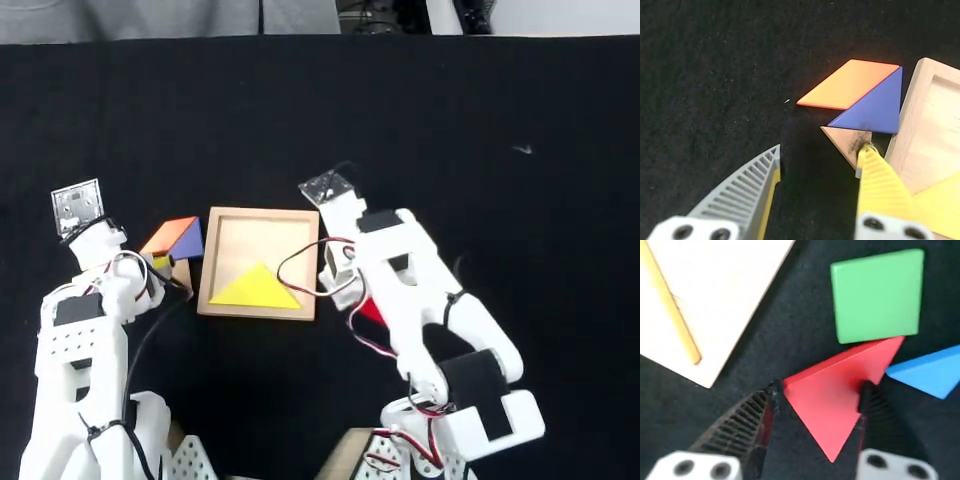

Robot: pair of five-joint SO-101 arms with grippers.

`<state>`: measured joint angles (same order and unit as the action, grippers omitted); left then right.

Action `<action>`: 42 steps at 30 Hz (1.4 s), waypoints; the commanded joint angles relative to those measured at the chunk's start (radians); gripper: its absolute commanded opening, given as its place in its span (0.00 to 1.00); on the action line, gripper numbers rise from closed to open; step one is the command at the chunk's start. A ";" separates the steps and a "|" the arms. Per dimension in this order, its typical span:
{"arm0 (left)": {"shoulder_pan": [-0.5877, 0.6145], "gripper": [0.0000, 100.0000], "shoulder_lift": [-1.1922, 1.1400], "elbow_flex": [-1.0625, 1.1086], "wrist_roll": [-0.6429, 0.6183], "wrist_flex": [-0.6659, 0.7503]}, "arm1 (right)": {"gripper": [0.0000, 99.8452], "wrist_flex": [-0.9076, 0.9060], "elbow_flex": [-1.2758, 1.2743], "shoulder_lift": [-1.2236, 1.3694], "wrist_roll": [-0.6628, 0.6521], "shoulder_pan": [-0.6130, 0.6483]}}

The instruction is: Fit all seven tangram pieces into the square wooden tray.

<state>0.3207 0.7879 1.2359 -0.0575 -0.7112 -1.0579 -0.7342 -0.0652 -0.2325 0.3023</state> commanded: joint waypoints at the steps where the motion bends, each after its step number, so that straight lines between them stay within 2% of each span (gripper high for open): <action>1: 0.004 0.25 0.018 -0.007 -0.009 0.020 | 0.30 -0.012 -0.001 0.028 -0.005 0.012; 12: 0.004 0.25 0.018 -0.007 -0.008 0.018 | 0.29 -0.020 0.016 0.035 -0.005 0.006; 18: 0.005 0.25 0.018 -0.007 -0.008 0.018 | 0.23 -0.020 0.016 0.036 -0.055 0.005; 24: 0.004 0.25 0.018 -0.007 -0.008 0.018 | 0.23 -0.031 0.025 0.012 -0.060 -0.071; 32: 0.005 0.25 0.018 -0.007 -0.008 0.018 | 0.23 -0.144 0.054 -0.107 -0.123 -0.098; 42: 0.008 0.25 0.018 -0.005 -0.006 0.018 | 0.08 -0.141 0.044 -0.058 -0.207 -0.132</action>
<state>0.3207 0.7879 1.2359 -0.0575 -0.7112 -1.1884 -0.7234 -0.1250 -0.4227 0.2056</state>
